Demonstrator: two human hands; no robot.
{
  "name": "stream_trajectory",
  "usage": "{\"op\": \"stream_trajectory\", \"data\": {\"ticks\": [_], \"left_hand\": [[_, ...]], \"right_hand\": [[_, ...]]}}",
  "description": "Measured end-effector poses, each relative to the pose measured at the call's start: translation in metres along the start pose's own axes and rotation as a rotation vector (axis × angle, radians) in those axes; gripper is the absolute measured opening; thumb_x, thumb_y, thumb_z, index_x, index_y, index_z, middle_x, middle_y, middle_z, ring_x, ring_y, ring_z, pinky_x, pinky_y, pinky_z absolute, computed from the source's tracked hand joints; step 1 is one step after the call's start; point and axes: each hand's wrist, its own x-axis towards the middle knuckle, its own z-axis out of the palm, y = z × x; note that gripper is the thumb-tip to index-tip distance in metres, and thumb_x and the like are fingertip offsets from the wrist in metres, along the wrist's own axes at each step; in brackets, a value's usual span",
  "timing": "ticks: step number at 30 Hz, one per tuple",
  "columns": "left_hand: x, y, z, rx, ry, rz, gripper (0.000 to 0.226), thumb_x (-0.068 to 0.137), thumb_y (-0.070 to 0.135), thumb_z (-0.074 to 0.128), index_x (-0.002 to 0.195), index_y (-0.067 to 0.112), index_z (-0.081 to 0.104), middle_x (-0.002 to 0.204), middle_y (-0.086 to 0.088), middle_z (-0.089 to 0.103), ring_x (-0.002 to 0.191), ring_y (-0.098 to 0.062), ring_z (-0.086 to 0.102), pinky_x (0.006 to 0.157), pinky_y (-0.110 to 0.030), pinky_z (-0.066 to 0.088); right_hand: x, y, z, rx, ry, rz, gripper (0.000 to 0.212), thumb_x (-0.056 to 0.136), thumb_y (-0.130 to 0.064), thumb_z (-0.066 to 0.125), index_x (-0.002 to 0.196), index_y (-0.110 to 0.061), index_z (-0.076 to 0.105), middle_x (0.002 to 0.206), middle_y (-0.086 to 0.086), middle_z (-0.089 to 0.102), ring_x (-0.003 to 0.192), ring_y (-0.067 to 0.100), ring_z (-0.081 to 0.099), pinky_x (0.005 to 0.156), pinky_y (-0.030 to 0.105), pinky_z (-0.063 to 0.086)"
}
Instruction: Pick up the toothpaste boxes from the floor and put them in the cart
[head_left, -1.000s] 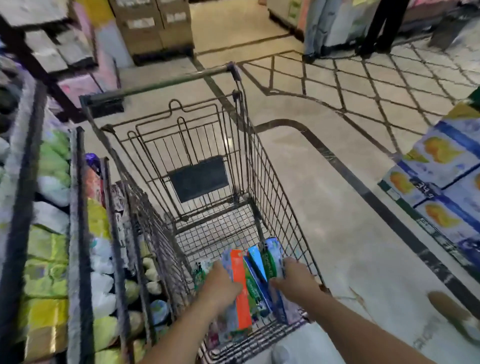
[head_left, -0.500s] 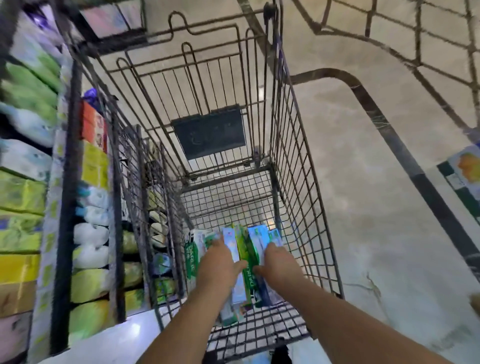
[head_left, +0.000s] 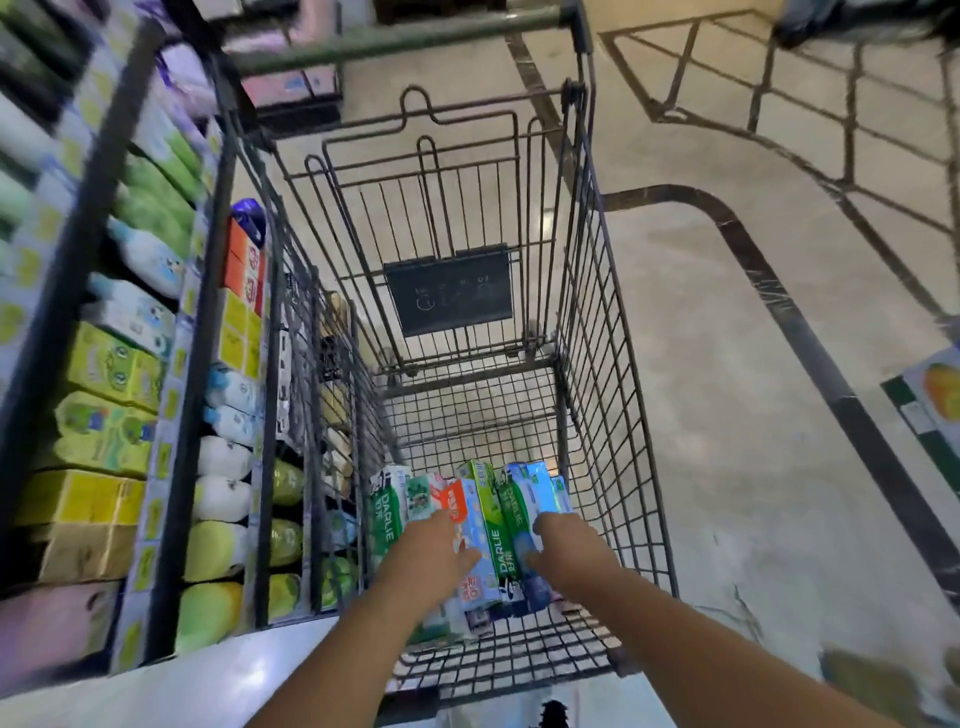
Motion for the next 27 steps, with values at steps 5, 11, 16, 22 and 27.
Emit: {"op": "stream_trajectory", "data": {"ticks": [5, 11, 16, 22, 27], "left_hand": [[-0.055, -0.025, -0.055, -0.036, -0.010, 0.025, 0.055, 0.091, 0.061, 0.050, 0.125, 0.019, 0.049, 0.115, -0.001, 0.059, 0.092, -0.013, 0.056, 0.081, -0.031, 0.049], [-0.149, -0.045, -0.136, -0.112, 0.110, 0.014, 0.063, 0.088, 0.069, 0.044, 0.126, 0.019, 0.050, 0.123, -0.002, 0.057, 0.102, -0.017, 0.058, 0.084, -0.033, 0.047], [-0.228, -0.059, -0.176, -0.169, 0.177, 0.038, 0.082, 0.080, 0.080, 0.034, 0.137, 0.022, 0.041, 0.132, -0.003, 0.053, 0.113, -0.021, 0.056, 0.088, -0.035, 0.044], [-0.314, -0.101, -0.175, -0.106, 0.251, 0.026, 0.100, 0.078, 0.083, 0.030, 0.155, 0.019, 0.018, 0.157, -0.009, 0.028, 0.135, -0.028, 0.041, 0.108, -0.046, 0.038], [-0.407, -0.185, -0.138, -0.170, 0.345, 0.011, 0.089, 0.078, 0.085, 0.032, 0.129, 0.013, 0.049, 0.145, 0.000, 0.046, 0.128, -0.021, 0.048, 0.104, -0.037, 0.041]], "right_hand": [[-0.043, -0.027, -0.041, -0.035, 0.036, -0.109, 0.035, 0.094, -0.041, 0.057, 0.113, -0.012, 0.057, 0.095, 0.001, 0.059, 0.074, 0.012, 0.056, 0.067, 0.028, 0.050], [-0.118, -0.089, -0.113, -0.135, 0.119, -0.326, 0.060, 0.093, -0.057, 0.052, 0.136, -0.017, 0.050, 0.137, 0.006, 0.055, 0.118, 0.023, 0.056, 0.099, 0.037, 0.045], [-0.192, -0.140, -0.150, -0.278, 0.254, -0.511, 0.086, 0.082, -0.078, 0.041, 0.147, -0.022, 0.035, 0.148, 0.006, 0.044, 0.132, 0.026, 0.045, 0.107, 0.044, 0.039], [-0.263, -0.194, -0.137, -0.408, 0.341, -0.669, 0.108, 0.069, -0.091, 0.021, 0.152, -0.022, 0.027, 0.157, 0.004, 0.032, 0.142, 0.026, 0.030, 0.114, 0.045, 0.027], [-0.325, -0.254, -0.065, -0.503, 0.325, -0.775, 0.100, 0.079, -0.085, 0.032, 0.154, -0.020, 0.022, 0.160, 0.007, 0.025, 0.145, 0.028, 0.025, 0.116, 0.044, 0.024]]}}
